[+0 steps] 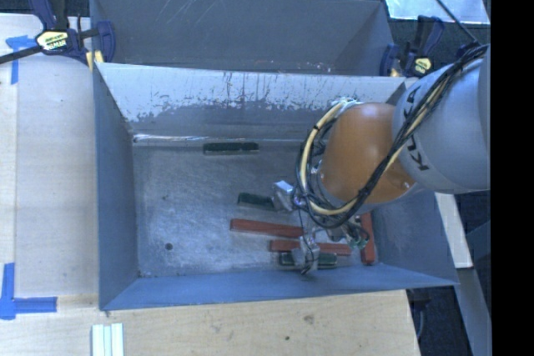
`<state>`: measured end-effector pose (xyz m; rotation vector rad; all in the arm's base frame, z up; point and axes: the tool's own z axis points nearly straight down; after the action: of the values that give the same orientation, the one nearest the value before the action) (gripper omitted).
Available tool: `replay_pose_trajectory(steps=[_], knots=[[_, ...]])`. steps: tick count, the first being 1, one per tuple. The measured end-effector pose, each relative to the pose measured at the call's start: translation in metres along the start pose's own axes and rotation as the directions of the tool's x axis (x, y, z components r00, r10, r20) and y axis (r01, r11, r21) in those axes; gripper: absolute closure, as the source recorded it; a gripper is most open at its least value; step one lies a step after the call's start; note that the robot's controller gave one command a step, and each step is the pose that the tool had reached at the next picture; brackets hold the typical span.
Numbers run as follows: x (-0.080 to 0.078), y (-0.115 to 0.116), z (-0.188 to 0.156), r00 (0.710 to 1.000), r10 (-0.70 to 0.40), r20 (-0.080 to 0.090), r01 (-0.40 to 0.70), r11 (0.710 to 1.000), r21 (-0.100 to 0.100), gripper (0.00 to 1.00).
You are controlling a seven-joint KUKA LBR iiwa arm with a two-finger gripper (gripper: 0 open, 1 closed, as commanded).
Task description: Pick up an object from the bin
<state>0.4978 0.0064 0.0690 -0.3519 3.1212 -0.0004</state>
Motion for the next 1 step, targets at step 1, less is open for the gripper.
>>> replay_pose_trajectory(steps=[1], knots=[[0.0286,-0.101,-0.0323,1.0,-0.003,0.004,0.003,1.0,0.006,0.0]])
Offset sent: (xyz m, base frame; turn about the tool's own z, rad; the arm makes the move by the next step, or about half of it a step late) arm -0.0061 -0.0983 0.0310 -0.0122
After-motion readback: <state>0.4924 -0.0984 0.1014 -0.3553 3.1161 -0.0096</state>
